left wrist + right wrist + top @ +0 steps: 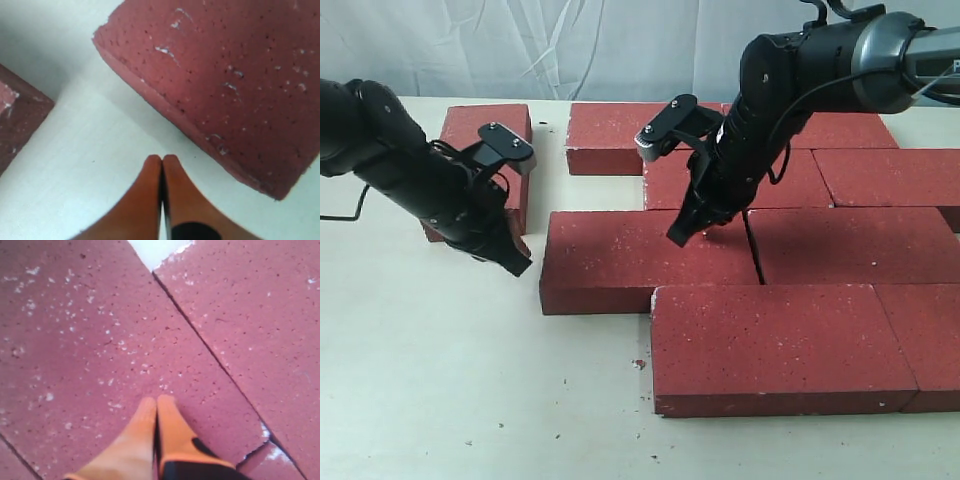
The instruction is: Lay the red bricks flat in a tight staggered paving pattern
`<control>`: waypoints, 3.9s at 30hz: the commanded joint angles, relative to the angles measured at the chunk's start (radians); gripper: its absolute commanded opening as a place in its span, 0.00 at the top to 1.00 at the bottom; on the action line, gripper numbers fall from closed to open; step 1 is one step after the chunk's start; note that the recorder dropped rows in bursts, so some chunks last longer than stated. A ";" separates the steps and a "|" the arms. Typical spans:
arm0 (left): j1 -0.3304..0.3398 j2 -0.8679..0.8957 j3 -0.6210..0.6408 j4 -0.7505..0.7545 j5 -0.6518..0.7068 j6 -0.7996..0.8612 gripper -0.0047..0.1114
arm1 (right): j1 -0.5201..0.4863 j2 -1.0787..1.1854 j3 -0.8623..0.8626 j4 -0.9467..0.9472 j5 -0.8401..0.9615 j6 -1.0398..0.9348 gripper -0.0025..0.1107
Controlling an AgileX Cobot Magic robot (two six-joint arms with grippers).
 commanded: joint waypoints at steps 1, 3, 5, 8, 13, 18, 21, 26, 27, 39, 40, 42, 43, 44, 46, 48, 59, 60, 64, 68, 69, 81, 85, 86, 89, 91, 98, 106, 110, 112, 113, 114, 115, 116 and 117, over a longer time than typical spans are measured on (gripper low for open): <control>0.008 -0.128 -0.004 0.048 0.125 -0.005 0.96 | 0.000 -0.012 -0.004 0.205 0.044 -0.049 0.98; 0.020 -0.188 -0.002 0.074 0.184 -0.006 0.96 | 0.000 -0.014 -0.004 0.314 0.053 -0.180 0.98; 0.037 -0.214 0.020 0.047 0.142 -0.020 0.96 | 0.000 -0.014 -0.004 0.349 0.043 -0.274 0.98; 0.029 -0.161 0.079 -0.004 0.096 -0.013 0.96 | 0.000 -0.014 -0.004 0.334 0.058 -0.279 0.98; -0.004 -0.079 0.059 -0.044 0.036 0.002 0.96 | 0.000 -0.020 -0.004 0.214 0.124 -0.274 0.98; -0.011 -0.022 0.027 -0.098 0.041 0.005 0.96 | 0.000 -0.026 -0.004 0.182 0.149 -0.272 0.98; -0.011 -0.022 0.025 -0.152 0.073 0.053 0.96 | -0.002 -0.026 -0.004 0.184 0.138 -0.272 0.98; -0.011 -0.022 0.025 -0.161 0.067 0.053 0.96 | -0.002 -0.026 -0.004 0.187 0.121 -0.272 0.98; -0.011 -0.022 0.025 -0.161 0.067 0.053 0.96 | -0.002 -0.026 -0.004 0.187 0.121 -0.272 0.98; 0.009 -0.045 0.010 -0.044 0.091 0.005 0.96 | -0.002 -0.026 -0.004 0.181 0.125 -0.272 0.98; 0.019 -0.056 0.010 -0.040 0.091 -0.024 0.96 | -0.002 -0.026 -0.004 0.179 0.125 -0.272 0.98; 0.037 -0.070 0.010 -0.040 0.089 -0.064 0.96 | -0.002 -0.026 -0.004 0.177 0.123 -0.272 0.98; 0.042 -0.071 0.010 -0.040 0.093 -0.068 0.96 | -0.002 -0.026 -0.004 0.177 0.119 -0.272 0.98; 0.042 -0.068 0.010 -0.040 0.096 -0.068 0.96 | -0.002 -0.026 -0.004 0.178 0.119 -0.272 0.98; 0.039 -0.044 0.010 -0.050 0.093 -0.068 0.96 | -0.002 -0.026 -0.004 0.182 0.114 -0.272 0.98; 0.024 -0.014 0.010 -0.081 0.073 -0.049 0.96 | -0.002 -0.026 -0.004 0.185 0.106 -0.272 0.98; -0.053 0.022 -0.003 -0.131 0.020 0.003 0.96 | -0.002 -0.026 -0.004 0.186 0.104 -0.272 0.98; -0.053 0.024 -0.003 -0.122 0.020 0.003 0.96 | -0.002 -0.026 -0.004 0.186 0.104 -0.272 0.98; -0.049 0.024 -0.003 -0.071 0.022 -0.017 0.96 | -0.002 -0.026 -0.004 0.186 0.104 -0.272 0.98; -0.035 0.024 -0.003 0.010 0.037 -0.073 0.96 | -0.002 -0.026 -0.004 0.186 0.104 -0.272 0.98; -0.028 0.022 -0.003 0.029 0.039 -0.093 0.96 | -0.002 -0.026 -0.004 0.186 0.104 -0.272 0.98; 0.019 -0.124 -0.005 0.080 0.061 -0.109 0.96 | -0.002 -0.026 -0.004 0.210 0.094 -0.272 0.98; 0.050 -0.186 -0.005 0.108 -0.043 -0.111 0.96 | 0.000 -0.026 -0.004 0.351 0.012 -0.272 0.98; 0.068 -0.187 -0.003 0.112 -0.085 -0.111 0.96 | 0.000 -0.026 -0.004 0.414 -0.009 -0.272 0.98; 0.154 -0.185 0.021 0.114 -0.207 -0.169 0.96 | 0.000 -0.022 -0.004 0.567 -0.063 -0.292 0.98; 0.221 -0.185 0.037 0.106 -0.301 -0.205 0.96 | 0.000 -0.020 -0.004 0.648 -0.078 -0.358 0.98; 0.321 -0.152 0.060 -0.026 -0.480 -0.245 0.96 | 0.048 -0.002 -0.030 0.778 -0.282 -0.536 0.98; 0.321 0.038 0.015 -0.028 -0.541 -0.244 0.96 | 0.102 0.168 -0.359 0.415 -0.172 -0.105 0.98; 0.319 0.072 -0.008 -0.029 -0.480 -0.244 0.96 | 0.129 0.294 -0.545 0.172 -0.068 0.121 0.98; 0.319 0.072 -0.010 -0.029 -0.456 -0.244 0.96 | 0.138 0.351 -0.620 0.102 -0.061 0.220 0.98; 0.319 0.070 -0.010 -0.029 -0.447 -0.244 0.96 | 0.142 0.381 -0.661 0.080 -0.049 0.254 0.98; 0.319 0.070 -0.010 -0.029 -0.437 -0.244 0.96 | 0.146 0.407 -0.701 0.066 -0.039 0.266 0.98; 0.319 0.070 -0.010 -0.029 -0.425 -0.244 0.96 | 0.149 0.443 -0.741 0.048 -0.024 0.289 0.98; 0.319 0.070 -0.010 -0.029 -0.393 -0.244 0.96 | 0.157 0.496 -0.808 0.048 0.001 0.303 0.98; 0.319 0.070 -0.012 -0.027 -0.376 -0.244 0.96 | 0.162 0.521 -0.851 0.028 0.017 0.303 0.98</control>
